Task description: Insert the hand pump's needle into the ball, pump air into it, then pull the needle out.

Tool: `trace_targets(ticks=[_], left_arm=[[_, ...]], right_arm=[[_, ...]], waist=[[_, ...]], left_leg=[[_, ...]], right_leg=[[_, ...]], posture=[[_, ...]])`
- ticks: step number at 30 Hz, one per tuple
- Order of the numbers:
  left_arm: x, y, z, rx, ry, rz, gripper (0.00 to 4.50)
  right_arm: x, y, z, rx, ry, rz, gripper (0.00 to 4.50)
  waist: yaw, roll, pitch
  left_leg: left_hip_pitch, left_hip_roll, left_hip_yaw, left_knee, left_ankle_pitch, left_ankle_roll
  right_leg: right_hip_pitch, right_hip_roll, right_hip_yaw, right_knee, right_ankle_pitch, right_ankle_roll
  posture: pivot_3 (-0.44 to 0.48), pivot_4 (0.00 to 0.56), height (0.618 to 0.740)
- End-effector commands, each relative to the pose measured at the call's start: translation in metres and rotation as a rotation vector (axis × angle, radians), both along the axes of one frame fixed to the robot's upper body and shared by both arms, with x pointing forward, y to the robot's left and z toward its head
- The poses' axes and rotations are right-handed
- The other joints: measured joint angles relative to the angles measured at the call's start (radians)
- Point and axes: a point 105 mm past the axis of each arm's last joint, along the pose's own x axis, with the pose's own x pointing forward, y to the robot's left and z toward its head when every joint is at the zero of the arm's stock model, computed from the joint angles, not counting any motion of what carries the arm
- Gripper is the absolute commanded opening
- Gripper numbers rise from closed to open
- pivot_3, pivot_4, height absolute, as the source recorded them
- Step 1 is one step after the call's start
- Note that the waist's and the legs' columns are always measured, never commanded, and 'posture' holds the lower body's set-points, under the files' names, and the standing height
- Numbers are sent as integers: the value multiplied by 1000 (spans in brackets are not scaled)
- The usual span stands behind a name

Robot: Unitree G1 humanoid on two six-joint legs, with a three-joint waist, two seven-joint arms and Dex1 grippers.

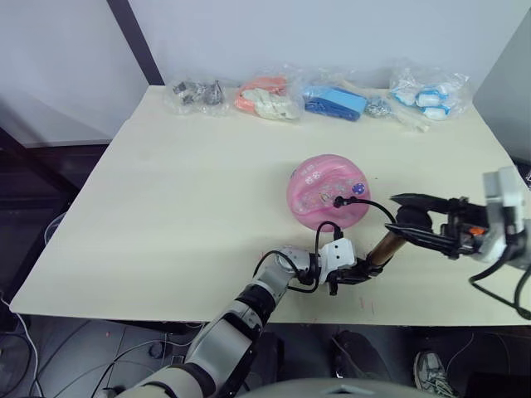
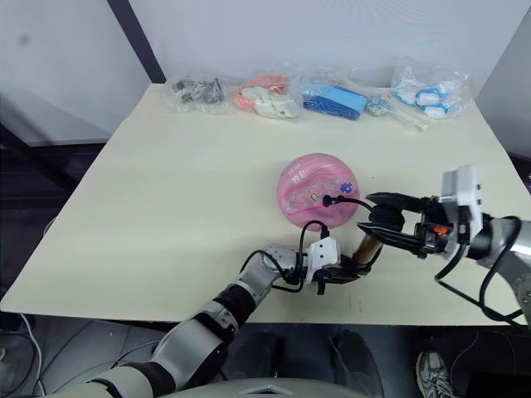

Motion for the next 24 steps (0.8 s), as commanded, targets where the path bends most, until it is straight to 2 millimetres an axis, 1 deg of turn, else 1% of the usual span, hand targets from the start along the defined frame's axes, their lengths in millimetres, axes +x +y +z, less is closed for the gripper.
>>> trace_targets(ticks=[1,5,9,13,16,18,19,21,24], left_arm=[[1,8,-13,39,42,41,1073],[1,7,-13,39,43,37,1073],[0,7,-14,39,46,38,1073],[0,7,-15,41,44,32,1073],[-2,8,-17,45,41,26,1073],[-2,7,-17,46,39,22,1073],[-3,6,-17,44,39,21,1073],[-4,5,-17,42,39,20,1073],[-4,5,-17,40,39,22,1073]], right_arm=[[-14,-1,33,17,-77,65,2022],[-21,-8,54,0,-83,97,2022],[-25,-9,75,2,-76,123,2022],[-26,-8,84,9,-56,135,2022],[-24,-6,80,16,-38,138,2022],[-21,-5,68,-2,-29,133,2022],[-19,-3,58,-13,-18,132,2022],[-17,0,43,-20,-5,127,2022],[-13,2,26,-10,12,107,2022]], waist=[[2,0,0],[5,1,1],[8,1,1],[14,0,1],[15,1,1],[15,1,1],[15,1,1],[15,0,0],[13,3,-1]], left_leg=[[0,0,0,0,0,0],[0,0,0,0,0,0],[0,1,1,0,0,1],[-2,1,1,0,-1,1],[-8,1,0,1,-1,1],[-11,1,0,2,-1,1],[-11,1,0,2,-1,1],[-10,1,1,2,-1,1],[-9,0,1,2,-1,1]], right_leg=[[0,0,0,0,0,0],[0,0,0,-1,0,0],[0,0,0,-1,0,0],[-1,-1,0,-2,0,0],[-6,-1,0,-2,1,1],[-9,0,0,-2,2,2],[-9,-1,0,-2,2,2],[-9,0,1,-2,2,3],[-8,0,1,-2,2,3]], posture=[[0,150,736],[0,150,736],[0,150,736],[0,150,736],[0,150,736],[0,150,736],[0,150,736],[0,150,736],[0,150,736]])
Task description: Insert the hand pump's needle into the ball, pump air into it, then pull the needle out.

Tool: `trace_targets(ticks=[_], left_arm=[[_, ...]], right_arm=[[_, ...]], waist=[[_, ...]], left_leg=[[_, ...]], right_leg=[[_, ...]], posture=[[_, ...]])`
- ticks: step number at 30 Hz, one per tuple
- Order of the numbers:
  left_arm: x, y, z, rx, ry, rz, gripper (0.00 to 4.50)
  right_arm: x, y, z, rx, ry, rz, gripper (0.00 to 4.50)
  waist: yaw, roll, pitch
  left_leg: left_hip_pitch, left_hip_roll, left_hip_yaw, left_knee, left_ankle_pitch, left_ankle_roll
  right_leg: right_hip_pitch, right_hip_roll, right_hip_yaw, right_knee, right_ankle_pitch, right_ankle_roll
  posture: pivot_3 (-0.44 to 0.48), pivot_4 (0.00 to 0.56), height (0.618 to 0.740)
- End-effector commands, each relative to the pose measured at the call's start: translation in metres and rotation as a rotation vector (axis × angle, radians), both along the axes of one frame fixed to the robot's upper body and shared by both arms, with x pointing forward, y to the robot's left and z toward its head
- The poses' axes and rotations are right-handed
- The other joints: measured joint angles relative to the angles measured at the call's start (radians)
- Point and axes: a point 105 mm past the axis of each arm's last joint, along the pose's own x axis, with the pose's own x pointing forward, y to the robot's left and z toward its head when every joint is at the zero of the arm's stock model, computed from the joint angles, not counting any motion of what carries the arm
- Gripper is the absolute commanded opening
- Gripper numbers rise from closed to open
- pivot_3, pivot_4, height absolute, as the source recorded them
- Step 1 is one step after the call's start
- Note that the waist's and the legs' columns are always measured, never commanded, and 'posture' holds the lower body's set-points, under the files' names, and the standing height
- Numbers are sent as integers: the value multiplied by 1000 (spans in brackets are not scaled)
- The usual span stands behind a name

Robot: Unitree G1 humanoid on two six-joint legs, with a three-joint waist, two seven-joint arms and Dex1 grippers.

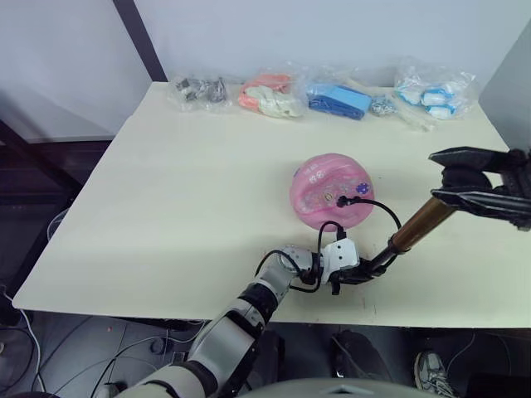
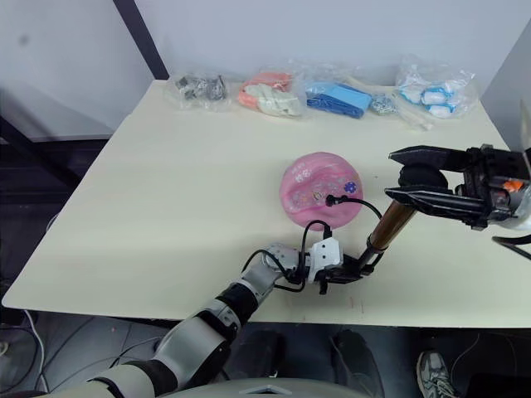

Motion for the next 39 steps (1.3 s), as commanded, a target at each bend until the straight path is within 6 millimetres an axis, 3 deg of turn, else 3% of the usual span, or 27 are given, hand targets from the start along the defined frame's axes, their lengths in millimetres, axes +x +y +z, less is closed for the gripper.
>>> trace_targets(ticks=[1,8,13,23,29,39], left_arm=[[-3,8,-16,36,59,40,1073],[-2,8,-16,36,58,42,1073],[-2,8,-16,36,58,44,1073],[-1,8,-14,35,61,43,1073],[-2,8,-15,36,62,42,1073],[-2,10,-16,36,63,47,1073]], right_arm=[[1,6,-21,-26,33,7,2022],[9,10,-77,-61,53,-34,2022],[14,18,-107,-42,86,-58,2022],[23,20,-144,-61,79,-119,2022],[27,19,-127,-38,51,-125,2022],[13,12,-49,-32,-49,-66,2022]], waist=[[-1,1,-1],[-2,-1,-3],[-7,-1,-3],[-17,-2,-3],[-22,-2,-3],[-15,-1,-1]], left_leg=[[1,0,0,0,0,0],[3,-1,0,0,0,0],[11,-1,0,-2,0,0],[14,-1,0,-2,0,0],[14,-1,0,-2,0,0],[10,-1,0,-2,0,0]], right_leg=[[0,0,0,0,0,0],[2,1,0,0,0,0],[9,1,0,-1,0,0],[11,1,0,-1,0,0],[12,1,0,-1,0,0],[9,0,0,-1,0,0]], posture=[[0,150,736],[0,150,736],[0,150,736],[0,150,736],[0,150,736],[0,150,736]])
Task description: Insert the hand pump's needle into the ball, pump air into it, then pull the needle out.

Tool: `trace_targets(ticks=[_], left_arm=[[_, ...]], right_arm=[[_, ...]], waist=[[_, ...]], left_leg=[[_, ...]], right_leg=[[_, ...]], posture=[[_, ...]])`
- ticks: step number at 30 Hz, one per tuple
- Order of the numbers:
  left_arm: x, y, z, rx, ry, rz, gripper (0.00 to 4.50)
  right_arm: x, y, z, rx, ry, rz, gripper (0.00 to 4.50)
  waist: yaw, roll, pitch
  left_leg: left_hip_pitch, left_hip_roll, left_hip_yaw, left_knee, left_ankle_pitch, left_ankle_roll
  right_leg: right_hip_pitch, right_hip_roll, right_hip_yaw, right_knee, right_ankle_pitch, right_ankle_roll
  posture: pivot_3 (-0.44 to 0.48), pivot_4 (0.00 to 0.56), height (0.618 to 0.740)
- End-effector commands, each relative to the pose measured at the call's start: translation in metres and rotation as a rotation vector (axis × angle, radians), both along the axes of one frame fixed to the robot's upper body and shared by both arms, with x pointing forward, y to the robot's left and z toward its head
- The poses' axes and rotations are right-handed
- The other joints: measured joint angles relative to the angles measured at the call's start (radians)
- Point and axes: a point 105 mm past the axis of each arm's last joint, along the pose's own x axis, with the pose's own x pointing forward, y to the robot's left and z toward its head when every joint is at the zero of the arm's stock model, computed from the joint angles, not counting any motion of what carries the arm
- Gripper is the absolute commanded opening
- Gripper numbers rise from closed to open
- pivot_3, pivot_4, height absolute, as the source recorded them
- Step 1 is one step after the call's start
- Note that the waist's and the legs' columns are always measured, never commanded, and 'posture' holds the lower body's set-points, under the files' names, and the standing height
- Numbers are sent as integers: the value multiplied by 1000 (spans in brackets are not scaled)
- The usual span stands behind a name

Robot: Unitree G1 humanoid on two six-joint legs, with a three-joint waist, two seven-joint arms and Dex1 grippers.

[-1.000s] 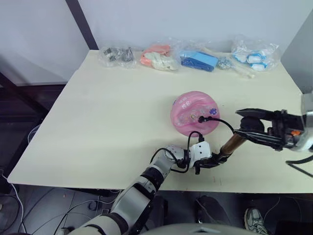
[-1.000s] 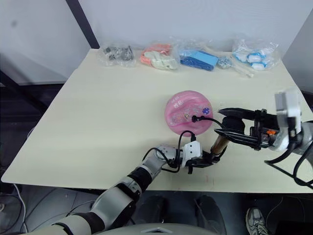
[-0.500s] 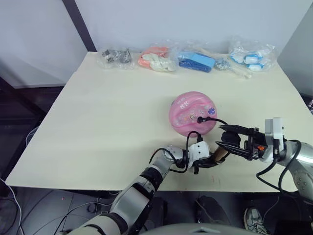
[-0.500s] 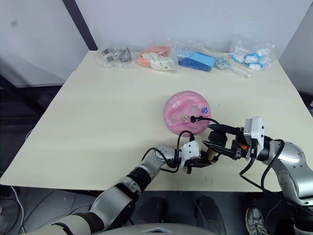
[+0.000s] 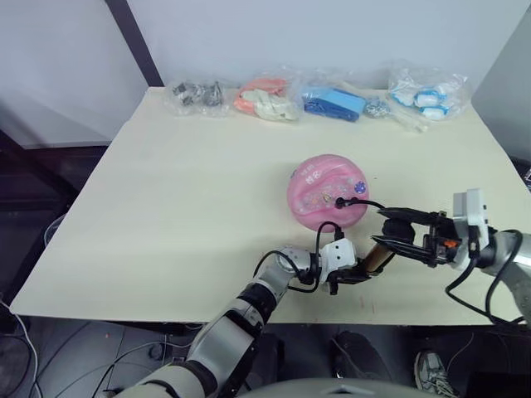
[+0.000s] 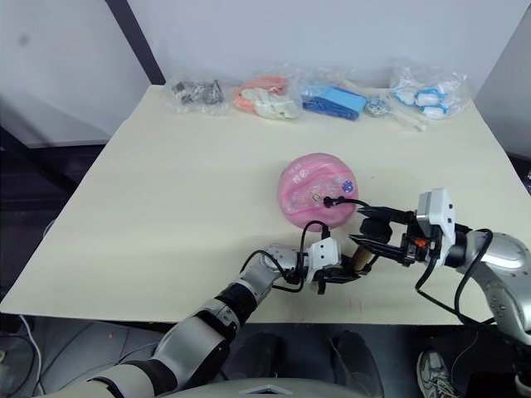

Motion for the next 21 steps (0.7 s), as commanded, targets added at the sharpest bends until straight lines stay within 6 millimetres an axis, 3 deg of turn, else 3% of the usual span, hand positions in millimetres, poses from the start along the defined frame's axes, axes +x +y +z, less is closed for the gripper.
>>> trace_targets(ticks=[1,11,21], left_arm=[[-3,8,-16,39,59,36,1073],[-5,8,-17,41,63,28,1073],[-6,8,-18,44,63,23,1073]], right_arm=[[-14,1,52,21,-90,62,2022],[-22,-10,110,43,-157,45,2022],[-29,-6,129,64,-142,72,2022]], waist=[[4,2,2],[16,1,6],[17,0,6]], left_leg=[[0,0,-1,0,0,0],[-3,0,0,0,0,1],[-5,0,-1,0,0,1]], right_leg=[[0,0,-1,0,0,0],[-2,-1,-1,-1,0,0],[-4,-1,-1,-1,0,0]], posture=[[0,150,736],[0,150,736],[0,150,736]])
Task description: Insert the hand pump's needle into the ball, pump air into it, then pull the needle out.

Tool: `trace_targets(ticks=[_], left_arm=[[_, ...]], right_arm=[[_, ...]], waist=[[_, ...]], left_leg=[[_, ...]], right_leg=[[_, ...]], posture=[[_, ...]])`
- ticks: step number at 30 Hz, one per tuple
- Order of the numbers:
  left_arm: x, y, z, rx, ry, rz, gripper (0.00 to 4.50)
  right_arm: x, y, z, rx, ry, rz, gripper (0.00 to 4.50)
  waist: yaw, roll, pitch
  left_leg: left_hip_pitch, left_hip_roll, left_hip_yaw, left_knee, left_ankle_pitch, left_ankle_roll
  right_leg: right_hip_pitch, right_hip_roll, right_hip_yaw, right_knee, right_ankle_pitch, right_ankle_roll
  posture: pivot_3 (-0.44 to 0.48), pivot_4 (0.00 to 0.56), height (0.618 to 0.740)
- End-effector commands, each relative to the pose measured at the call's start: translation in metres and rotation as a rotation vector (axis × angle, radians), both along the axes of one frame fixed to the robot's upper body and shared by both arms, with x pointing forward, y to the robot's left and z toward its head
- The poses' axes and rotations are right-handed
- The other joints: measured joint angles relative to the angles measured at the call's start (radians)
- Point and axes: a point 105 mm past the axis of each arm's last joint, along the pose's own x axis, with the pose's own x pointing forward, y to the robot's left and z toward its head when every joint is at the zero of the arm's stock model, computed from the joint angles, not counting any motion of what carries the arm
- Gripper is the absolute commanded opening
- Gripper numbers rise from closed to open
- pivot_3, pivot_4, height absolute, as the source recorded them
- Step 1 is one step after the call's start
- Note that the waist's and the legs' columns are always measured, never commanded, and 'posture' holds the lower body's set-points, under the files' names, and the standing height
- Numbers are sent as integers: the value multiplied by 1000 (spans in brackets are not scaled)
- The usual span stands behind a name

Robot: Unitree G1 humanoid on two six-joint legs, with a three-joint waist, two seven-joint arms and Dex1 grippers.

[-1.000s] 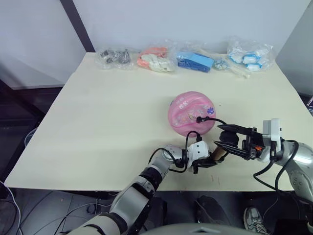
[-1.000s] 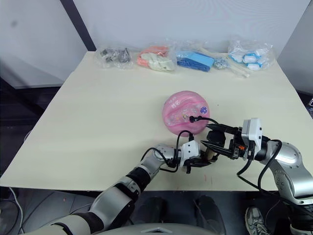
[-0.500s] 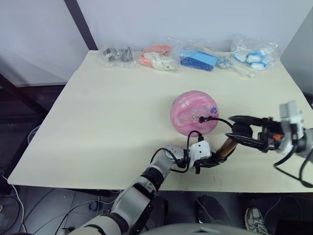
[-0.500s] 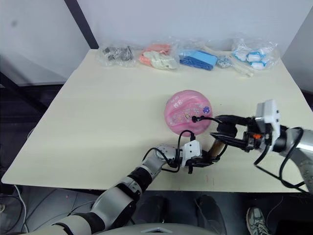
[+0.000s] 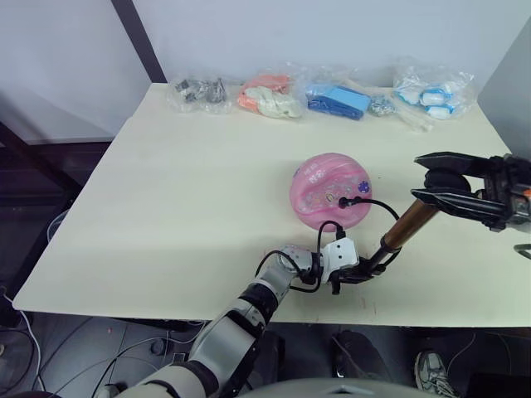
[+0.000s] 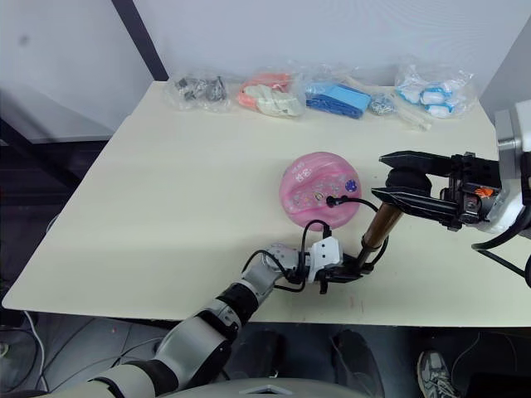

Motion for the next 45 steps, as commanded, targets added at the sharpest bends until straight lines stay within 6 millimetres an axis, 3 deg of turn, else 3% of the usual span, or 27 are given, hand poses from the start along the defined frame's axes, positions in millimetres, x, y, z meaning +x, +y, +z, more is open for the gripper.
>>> trace_targets(ticks=[1,4,17,28,33,40,45], left_arm=[[-6,11,-20,60,62,24,1073],[-6,11,-20,59,64,25,1073],[-5,10,-20,59,64,28,1073],[-4,10,-19,56,60,35,1073],[-3,9,-18,56,61,37,1073],[-2,10,-18,55,60,42,1073],[-2,10,-18,54,63,47,1073]], right_arm=[[-10,0,21,4,-82,20,2022],[-10,1,16,4,-58,25,2022],[-6,15,-58,56,127,37,2022],[0,16,-95,45,170,21,2022],[1,16,-123,1,180,3,2022],[4,18,-143,20,212,-28,2022],[3,18,-140,24,199,-29,2022]], waist=[[0,0,0],[1,0,0],[0,0,-3],[-1,0,-4],[-1,0,-5],[-1,0,-5],[-1,0,-5]], left_leg=[[0,0,0,0,0,0],[-2,0,0,0,0,0],[-3,0,-1,1,0,0],[-2,-1,0,1,0,0],[-1,-1,0,1,0,0],[4,-1,0,0,0,0],[4,-1,0,0,0,0]], right_leg=[[0,0,0,0,0,0],[-2,0,0,0,0,0],[-3,1,-1,0,0,0],[-2,1,0,0,0,0],[-2,1,-1,0,0,0],[2,1,0,0,0,0],[3,1,0,0,0,0]], posture=[[0,150,736],[0,150,736],[0,150,736],[0,150,736],[0,150,736],[0,150,736],[0,150,736]])
